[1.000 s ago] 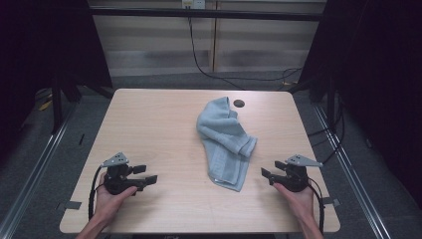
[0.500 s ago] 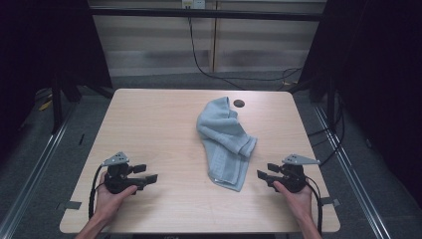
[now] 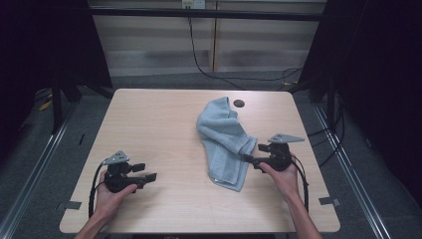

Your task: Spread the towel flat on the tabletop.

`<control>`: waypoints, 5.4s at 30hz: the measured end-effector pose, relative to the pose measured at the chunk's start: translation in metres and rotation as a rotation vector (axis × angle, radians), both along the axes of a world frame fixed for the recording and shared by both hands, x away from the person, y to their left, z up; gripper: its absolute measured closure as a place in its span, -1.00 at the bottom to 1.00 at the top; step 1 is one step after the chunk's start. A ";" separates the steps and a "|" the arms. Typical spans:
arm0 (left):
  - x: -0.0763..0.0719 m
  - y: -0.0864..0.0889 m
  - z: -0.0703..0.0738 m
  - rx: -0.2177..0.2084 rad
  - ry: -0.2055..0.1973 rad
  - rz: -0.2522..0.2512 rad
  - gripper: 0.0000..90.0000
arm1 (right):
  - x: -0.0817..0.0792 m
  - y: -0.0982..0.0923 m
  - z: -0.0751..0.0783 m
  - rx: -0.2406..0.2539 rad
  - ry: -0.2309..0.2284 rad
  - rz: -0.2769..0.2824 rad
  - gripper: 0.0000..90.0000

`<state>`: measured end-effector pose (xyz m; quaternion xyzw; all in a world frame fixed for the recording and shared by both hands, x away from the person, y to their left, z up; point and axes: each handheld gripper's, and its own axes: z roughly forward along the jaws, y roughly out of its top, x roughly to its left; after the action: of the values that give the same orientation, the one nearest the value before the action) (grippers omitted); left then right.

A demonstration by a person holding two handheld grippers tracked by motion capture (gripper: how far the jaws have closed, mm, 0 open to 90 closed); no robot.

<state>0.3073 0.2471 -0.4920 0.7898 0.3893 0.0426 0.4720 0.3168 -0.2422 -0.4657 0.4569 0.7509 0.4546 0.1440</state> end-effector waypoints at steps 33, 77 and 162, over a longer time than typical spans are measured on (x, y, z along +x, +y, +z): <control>-0.003 -0.019 0.004 0.004 -0.017 -0.097 -0.18 | 0.002 0.115 -0.039 -0.084 0.050 0.387 0.48; 0.033 -0.108 0.015 0.013 -0.140 -0.158 0.62 | -0.019 0.102 -0.032 -0.073 0.024 0.320 0.93; -0.014 -0.037 0.021 0.007 0.041 -0.252 0.34 | -0.035 -0.022 -0.025 -0.144 0.066 -0.019 0.08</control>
<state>0.2934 0.2102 -0.4707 0.8350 0.2962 -0.0321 0.4627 0.2813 -0.2641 -0.4910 0.4670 0.7817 0.3828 0.1558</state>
